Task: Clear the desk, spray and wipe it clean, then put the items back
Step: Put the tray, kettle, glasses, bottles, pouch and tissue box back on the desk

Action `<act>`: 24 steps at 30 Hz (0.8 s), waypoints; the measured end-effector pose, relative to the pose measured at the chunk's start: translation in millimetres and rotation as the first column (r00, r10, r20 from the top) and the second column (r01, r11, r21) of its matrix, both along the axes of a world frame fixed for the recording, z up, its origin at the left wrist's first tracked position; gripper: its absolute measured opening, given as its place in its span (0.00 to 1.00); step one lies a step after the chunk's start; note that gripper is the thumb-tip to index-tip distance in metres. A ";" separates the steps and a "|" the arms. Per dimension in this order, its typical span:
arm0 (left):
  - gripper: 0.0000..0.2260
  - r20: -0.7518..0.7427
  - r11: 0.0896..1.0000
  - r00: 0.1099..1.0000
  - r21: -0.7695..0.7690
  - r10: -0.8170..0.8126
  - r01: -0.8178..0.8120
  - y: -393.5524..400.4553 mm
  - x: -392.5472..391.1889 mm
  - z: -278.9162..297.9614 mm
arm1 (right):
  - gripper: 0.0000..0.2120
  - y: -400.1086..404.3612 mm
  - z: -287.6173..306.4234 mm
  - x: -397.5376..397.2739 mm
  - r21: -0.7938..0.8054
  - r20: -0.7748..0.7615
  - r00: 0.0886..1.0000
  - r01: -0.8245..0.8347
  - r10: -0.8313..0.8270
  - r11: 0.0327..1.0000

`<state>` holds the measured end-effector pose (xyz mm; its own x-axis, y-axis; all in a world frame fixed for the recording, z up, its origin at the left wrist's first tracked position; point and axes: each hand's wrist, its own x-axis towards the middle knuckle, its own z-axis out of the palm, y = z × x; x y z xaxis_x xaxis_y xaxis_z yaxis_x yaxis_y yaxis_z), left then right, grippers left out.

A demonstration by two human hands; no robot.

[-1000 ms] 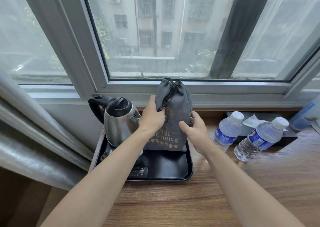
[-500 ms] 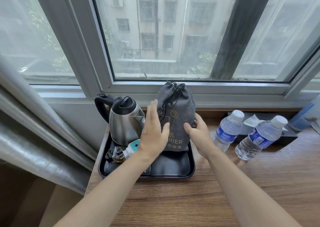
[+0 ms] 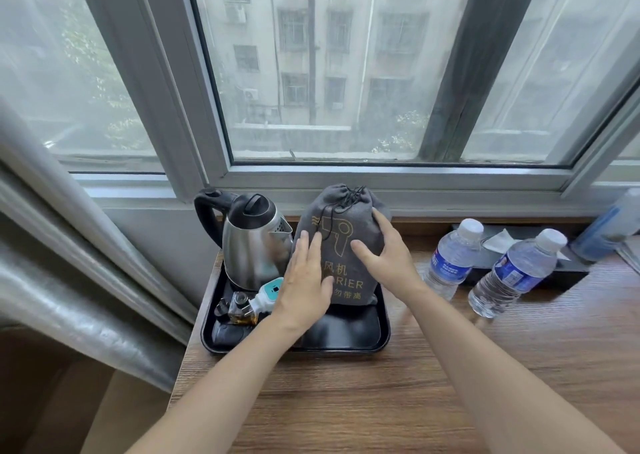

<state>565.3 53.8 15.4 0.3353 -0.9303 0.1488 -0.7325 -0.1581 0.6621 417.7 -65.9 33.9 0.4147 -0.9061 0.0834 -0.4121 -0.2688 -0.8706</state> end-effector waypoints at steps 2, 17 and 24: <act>0.38 0.000 1.000 1.000 0.021 0.002 -0.002 2.0 -0.7 -2.9 | 0.39 -0.7 1.2 0.0 0.050 -0.007 1.000 -0.009 0.010 0.999; 0.31 0.001 0.989 0.996 -0.116 -0.092 0.092 13.3 -30.7 -10.2 | 0.05 72.4 -20.3 -72.6 0.135 0.095 0.890 0.433 -0.447 0.891; 0.28 -0.018 0.962 0.975 -0.166 -0.222 0.216 10.1 -64.9 -15.3 | 0.30 48.3 -52.2 -120.0 0.209 -0.020 0.777 0.618 -0.629 0.758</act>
<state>500.4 63.9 0.1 0.1340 -0.9461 0.2948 -0.7124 0.1148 0.6923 297.7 -17.6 -18.4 -0.2477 -0.9618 -0.1162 -0.3850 0.2078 -0.8992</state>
